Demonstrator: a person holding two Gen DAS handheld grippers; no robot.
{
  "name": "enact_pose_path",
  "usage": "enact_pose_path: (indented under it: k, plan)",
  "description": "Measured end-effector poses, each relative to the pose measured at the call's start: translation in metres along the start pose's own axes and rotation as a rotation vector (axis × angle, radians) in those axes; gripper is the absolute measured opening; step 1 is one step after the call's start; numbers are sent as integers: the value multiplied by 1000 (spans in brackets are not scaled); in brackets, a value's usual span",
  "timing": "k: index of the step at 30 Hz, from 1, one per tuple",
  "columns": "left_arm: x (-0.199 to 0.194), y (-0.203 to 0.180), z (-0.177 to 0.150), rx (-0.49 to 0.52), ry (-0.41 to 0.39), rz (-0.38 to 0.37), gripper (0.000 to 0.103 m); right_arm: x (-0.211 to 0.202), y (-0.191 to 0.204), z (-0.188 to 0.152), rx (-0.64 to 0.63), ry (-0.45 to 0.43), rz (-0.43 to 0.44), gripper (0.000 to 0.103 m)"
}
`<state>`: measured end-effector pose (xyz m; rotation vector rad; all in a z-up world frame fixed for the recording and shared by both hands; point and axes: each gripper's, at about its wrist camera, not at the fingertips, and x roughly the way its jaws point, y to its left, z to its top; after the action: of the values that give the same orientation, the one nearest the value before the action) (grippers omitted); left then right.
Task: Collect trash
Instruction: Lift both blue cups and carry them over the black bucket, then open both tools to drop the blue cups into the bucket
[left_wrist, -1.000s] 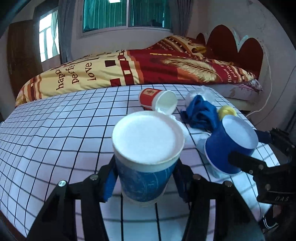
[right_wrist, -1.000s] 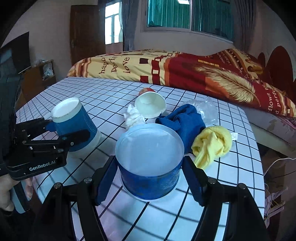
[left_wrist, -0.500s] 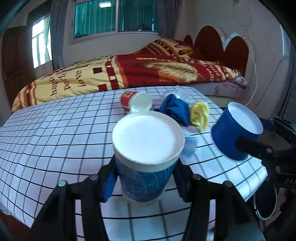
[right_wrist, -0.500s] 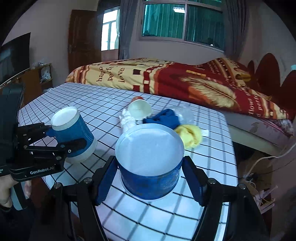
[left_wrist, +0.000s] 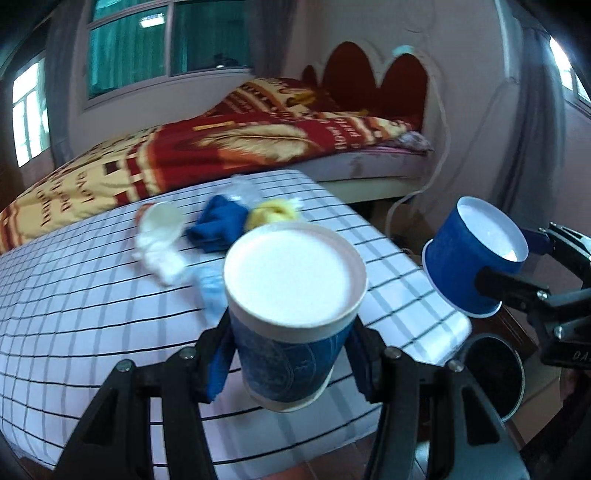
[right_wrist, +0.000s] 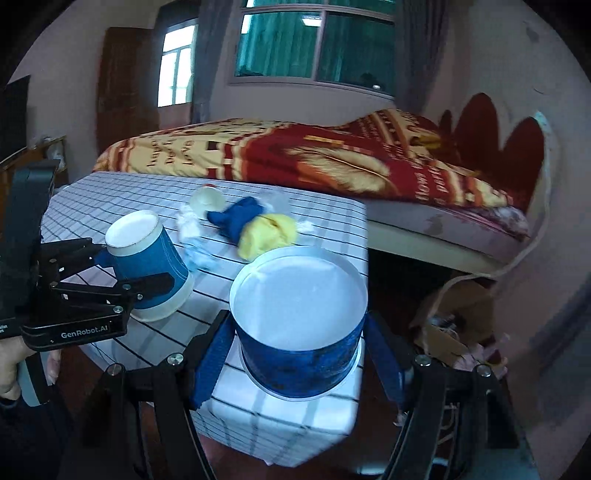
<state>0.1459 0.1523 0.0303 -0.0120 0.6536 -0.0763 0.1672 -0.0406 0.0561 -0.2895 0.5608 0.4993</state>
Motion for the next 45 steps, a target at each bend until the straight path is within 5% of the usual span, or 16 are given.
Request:
enact_pose_path:
  k: [27,45]
  plan:
    - [28,-231,-15,285,62,-358,56,-106,-173,-153,296,120,-306,73]
    - [85,-315,-77,427,268,-559,56,-100,-216,-266,390,284,-287,73]
